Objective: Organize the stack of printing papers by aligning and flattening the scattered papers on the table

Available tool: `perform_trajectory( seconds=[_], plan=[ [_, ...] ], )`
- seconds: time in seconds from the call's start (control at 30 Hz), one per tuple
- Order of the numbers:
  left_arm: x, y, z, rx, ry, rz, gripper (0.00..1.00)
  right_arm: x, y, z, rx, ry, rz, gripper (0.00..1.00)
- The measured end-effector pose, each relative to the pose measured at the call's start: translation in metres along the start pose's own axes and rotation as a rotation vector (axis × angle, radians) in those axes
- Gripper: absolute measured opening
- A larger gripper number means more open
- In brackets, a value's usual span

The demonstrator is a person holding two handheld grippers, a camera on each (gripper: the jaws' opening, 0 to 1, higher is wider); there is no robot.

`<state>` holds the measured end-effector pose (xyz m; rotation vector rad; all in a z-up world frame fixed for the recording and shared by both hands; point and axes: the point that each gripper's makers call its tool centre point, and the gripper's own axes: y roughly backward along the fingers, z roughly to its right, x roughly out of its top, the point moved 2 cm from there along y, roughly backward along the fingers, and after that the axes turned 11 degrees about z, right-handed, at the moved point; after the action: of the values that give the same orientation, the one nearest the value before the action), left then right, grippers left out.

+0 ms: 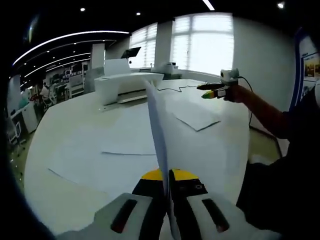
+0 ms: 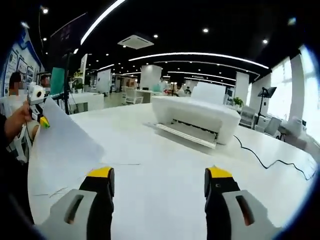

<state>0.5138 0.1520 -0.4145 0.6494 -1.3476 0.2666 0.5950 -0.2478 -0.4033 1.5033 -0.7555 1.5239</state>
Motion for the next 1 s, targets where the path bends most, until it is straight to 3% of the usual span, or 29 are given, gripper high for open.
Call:
perform_trajectory(
  seconds=[1.0],
  plan=[
    [-0.004,-0.003,0.007,-0.007,0.002,-0.009,0.07,-0.035,-0.009,0.055,-0.095,-0.065,-0.085,0.75]
  ],
)
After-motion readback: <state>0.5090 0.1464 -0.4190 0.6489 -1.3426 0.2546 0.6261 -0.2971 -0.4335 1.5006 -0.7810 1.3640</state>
